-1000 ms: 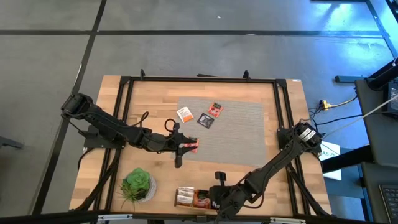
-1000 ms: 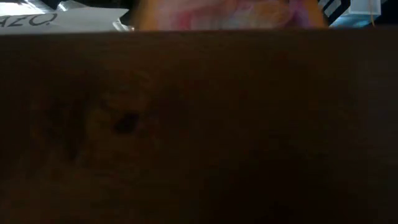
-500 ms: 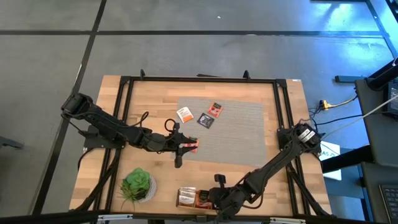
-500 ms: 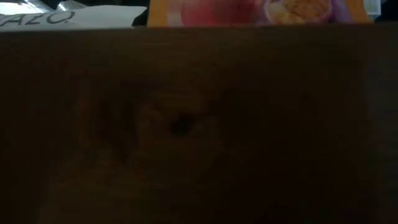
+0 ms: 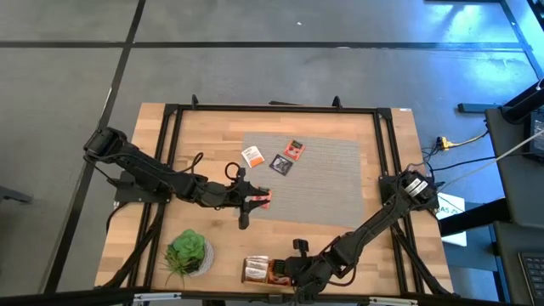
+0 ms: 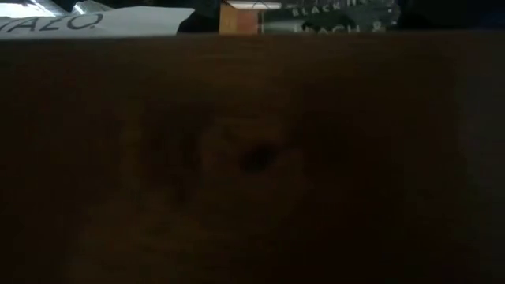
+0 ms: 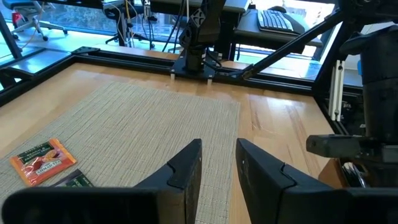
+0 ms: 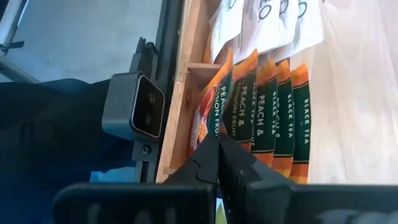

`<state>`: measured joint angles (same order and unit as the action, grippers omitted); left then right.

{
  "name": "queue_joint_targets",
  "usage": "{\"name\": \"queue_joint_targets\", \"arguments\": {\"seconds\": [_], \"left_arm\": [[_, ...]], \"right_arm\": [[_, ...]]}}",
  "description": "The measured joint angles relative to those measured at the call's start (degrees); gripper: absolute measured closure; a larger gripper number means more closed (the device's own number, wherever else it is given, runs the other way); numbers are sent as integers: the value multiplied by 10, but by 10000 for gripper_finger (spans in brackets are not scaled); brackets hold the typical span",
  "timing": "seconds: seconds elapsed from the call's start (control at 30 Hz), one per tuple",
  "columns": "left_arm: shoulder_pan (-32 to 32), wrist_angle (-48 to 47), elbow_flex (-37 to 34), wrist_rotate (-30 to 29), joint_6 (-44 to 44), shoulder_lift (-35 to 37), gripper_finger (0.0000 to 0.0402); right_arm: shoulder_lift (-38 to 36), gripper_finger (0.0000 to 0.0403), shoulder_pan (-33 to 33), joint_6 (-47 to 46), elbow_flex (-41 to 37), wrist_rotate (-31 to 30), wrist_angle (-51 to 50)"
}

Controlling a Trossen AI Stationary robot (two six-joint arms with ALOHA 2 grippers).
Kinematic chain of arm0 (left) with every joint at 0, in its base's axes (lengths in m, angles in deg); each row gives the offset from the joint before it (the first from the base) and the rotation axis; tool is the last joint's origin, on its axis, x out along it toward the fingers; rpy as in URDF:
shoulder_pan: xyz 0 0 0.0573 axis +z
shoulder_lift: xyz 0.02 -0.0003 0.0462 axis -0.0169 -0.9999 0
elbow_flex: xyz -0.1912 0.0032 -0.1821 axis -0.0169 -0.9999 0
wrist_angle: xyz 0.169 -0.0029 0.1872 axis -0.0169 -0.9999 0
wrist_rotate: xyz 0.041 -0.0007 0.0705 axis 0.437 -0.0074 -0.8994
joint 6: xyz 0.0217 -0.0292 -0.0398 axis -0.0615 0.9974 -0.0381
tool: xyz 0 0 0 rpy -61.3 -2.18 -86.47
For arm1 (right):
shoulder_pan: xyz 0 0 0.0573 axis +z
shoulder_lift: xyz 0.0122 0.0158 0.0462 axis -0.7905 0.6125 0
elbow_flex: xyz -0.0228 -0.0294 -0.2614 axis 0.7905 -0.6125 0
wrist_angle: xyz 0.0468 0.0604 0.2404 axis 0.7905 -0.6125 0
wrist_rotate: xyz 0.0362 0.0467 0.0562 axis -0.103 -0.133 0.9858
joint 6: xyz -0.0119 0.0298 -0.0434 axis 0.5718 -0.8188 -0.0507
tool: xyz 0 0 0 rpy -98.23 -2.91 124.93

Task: Pick & Place Tea
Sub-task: Put the orange tea bag into the middle section of the wooden organizer

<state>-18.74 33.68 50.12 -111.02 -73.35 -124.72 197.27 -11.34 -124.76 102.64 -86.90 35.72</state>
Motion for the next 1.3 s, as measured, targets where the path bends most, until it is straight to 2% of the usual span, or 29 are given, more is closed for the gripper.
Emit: {"name": "queue_joint_targets", "arguments": {"seconds": [0.37,0.53,0.77,1.07,1.3], "left_arm": [[0,0,0,0,0,0,305],[0,-2,0,0,0,0,307],[0,-2,0,0,0,0,302],[0,-2,0,0,0,0,306],[0,0,0,0,-26,0,305]], "right_arm": [[6,395,0,1,-5,-7,15],[7,391,-4,0,-27,20,51],[6,351,-4,18,-28,28,54],[-1,280,-21,-3,-29,62,9],[-5,272,-42,4,-29,99,0]]}}
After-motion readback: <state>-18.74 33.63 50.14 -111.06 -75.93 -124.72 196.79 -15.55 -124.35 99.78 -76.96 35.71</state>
